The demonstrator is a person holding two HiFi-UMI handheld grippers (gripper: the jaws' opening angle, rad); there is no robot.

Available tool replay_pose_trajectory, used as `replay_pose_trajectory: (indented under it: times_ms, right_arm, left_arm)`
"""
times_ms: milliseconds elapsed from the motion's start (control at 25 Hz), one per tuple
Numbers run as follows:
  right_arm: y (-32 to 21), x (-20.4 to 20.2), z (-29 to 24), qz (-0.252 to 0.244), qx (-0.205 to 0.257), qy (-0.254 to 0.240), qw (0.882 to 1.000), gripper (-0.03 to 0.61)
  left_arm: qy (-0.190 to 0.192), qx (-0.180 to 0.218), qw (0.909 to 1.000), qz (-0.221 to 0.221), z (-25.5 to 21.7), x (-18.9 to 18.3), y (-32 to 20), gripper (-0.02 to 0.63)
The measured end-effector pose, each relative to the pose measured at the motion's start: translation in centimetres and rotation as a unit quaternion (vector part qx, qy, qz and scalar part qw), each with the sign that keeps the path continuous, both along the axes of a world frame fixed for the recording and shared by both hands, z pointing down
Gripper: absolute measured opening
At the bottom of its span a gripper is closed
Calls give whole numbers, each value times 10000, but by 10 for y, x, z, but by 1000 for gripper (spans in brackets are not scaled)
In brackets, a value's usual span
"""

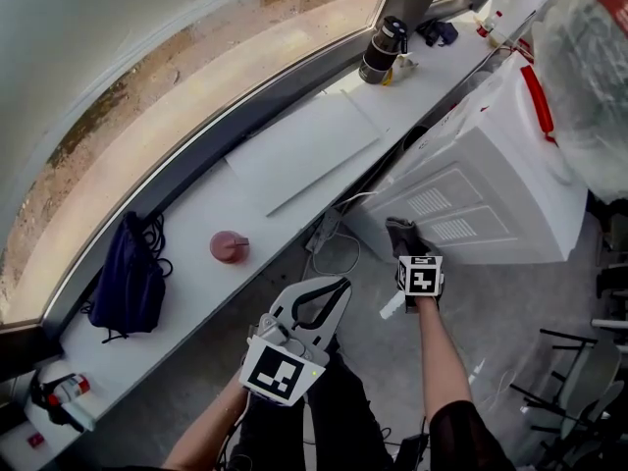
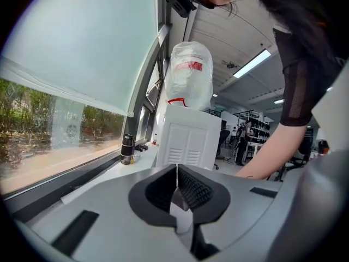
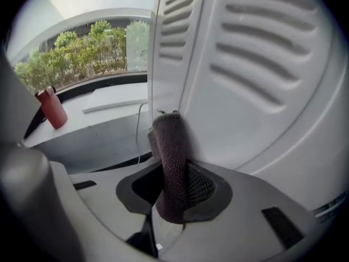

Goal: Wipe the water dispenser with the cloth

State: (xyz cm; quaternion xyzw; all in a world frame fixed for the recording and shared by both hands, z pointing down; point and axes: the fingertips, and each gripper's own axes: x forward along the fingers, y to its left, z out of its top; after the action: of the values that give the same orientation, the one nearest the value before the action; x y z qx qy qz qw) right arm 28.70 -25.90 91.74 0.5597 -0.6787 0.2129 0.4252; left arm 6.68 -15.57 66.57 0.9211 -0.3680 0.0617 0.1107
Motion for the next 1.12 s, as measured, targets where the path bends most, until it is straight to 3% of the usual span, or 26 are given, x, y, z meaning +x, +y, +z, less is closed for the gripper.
replay_pose_trajectory:
  times_ms: [200,440,680,880,1120]
  right_arm:
    - [22,-1,-112,-328,582,-302,9973,106]
    - [53,24,-270,-52,1231,-804,9891,106]
    - [67,43,-390,-245,1834,-674,9804,106]
    - [67,69,-412,-312,1978,-201,9795,107]
    - [63,74,-374,-496,1985,80,9788,107]
  left_arm:
    - [142,17,9998,113,-37,16,5,21]
    - [286,71,9992,259,-93,34,7,21]
    - [390,113,9984,385,-135,50,7,21]
    - [379,182,9980,480,-154,56,7,21]
    - [328,85,9980,532,-139,58,9,21]
